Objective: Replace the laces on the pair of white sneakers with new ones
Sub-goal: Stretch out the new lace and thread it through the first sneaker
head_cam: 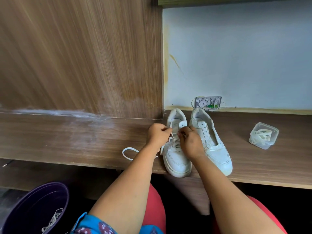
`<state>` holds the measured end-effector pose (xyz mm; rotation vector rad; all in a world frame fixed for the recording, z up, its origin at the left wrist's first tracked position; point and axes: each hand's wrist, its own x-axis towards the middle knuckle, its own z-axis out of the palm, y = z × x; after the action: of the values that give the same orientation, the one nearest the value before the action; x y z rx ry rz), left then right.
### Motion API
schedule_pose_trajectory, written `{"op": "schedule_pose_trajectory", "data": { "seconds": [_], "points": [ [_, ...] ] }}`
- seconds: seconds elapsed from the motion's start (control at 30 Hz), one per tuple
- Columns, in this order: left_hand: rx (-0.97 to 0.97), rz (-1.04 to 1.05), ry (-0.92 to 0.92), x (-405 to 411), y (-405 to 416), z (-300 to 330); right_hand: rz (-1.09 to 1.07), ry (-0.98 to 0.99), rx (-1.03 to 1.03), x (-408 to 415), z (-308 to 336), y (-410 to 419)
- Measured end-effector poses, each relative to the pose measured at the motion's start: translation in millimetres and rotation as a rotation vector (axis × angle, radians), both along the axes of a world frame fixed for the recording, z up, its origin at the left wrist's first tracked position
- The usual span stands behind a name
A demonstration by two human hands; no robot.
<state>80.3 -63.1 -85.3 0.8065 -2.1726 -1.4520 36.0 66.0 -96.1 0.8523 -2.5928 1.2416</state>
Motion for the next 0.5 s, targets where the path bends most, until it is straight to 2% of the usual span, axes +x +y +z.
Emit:
{"op": "schedule_pose_trajectory", "data": {
  "seconds": [0.2, 0.3, 0.5],
  "points": [
    [0.085, -0.028, 0.007, 2.3, 0.6, 3.1, -0.009, -0.084, 0.008, -1.1, 2.2, -6.5],
    [0.137, -0.033, 0.007, 3.8, 0.8, 4.7, 0.009, -0.031, 0.092, -2.3, 4.6, -6.9],
    [0.055, -0.009, 0.006, 1.3, -1.5, -1.1, 0.056, 0.089, 0.265, -3.3, 4.6, -7.9]
  ]
}}
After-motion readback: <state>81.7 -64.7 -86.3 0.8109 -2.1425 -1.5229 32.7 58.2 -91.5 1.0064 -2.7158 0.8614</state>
